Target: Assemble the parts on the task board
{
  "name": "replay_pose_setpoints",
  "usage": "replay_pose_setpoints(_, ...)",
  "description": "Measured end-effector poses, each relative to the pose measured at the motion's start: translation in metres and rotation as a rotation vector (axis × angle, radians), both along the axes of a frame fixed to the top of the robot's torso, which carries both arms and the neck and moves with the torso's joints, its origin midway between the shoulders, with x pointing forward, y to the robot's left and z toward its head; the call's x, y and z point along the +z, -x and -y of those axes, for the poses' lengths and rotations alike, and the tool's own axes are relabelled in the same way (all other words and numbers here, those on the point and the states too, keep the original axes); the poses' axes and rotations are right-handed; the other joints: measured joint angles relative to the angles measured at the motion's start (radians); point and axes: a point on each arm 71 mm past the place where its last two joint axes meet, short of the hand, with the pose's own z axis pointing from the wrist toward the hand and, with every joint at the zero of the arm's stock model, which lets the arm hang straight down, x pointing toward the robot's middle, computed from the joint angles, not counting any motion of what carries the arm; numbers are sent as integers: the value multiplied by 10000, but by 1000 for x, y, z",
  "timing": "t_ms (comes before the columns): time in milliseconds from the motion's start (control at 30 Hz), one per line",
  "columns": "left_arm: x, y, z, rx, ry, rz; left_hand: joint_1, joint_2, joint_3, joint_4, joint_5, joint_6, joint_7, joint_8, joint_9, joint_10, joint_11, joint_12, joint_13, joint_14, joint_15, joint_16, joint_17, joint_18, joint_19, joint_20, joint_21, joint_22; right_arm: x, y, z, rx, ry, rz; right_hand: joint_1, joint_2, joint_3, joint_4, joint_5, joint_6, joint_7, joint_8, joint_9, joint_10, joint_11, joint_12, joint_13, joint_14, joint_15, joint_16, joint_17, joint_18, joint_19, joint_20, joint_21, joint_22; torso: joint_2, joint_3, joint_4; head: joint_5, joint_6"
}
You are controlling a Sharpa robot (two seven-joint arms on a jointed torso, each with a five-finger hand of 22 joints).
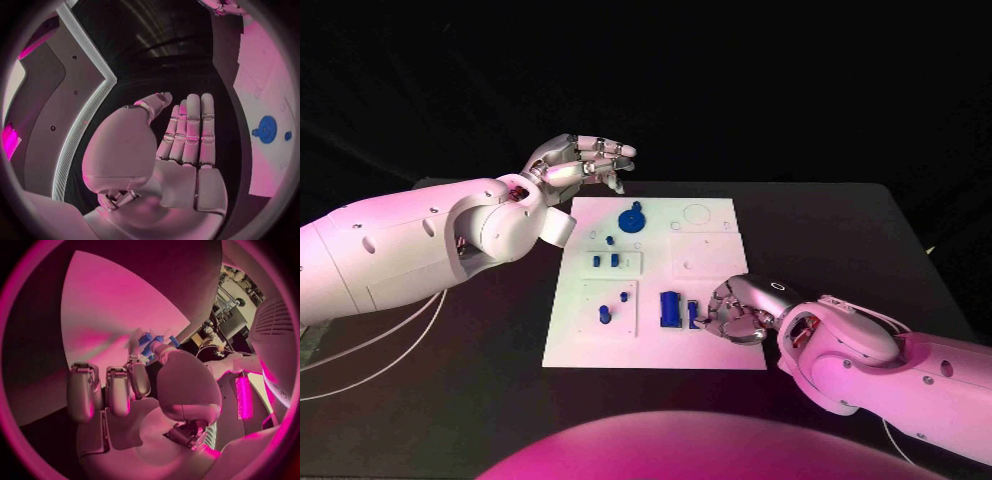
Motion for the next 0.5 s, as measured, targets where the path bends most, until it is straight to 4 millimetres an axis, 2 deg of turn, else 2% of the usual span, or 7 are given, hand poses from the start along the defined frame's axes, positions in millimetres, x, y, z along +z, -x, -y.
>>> replay_pose_setpoints(500, 0, 0, 0, -1, -2, 0, 0, 0, 0, 0, 0, 0, 0, 0, 0, 0, 0, 0, 0, 0, 0, 0, 1, 1, 0, 0, 0, 0, -3, -3, -1, 18, 145, -68, 81, -1, 0, 0, -1, 0, 0, 0, -1, 0, 0, 0, -1, 0, 0, 0, 8, 0, 0, 0, 0, -2, -1, -2, -5, 42, 0)
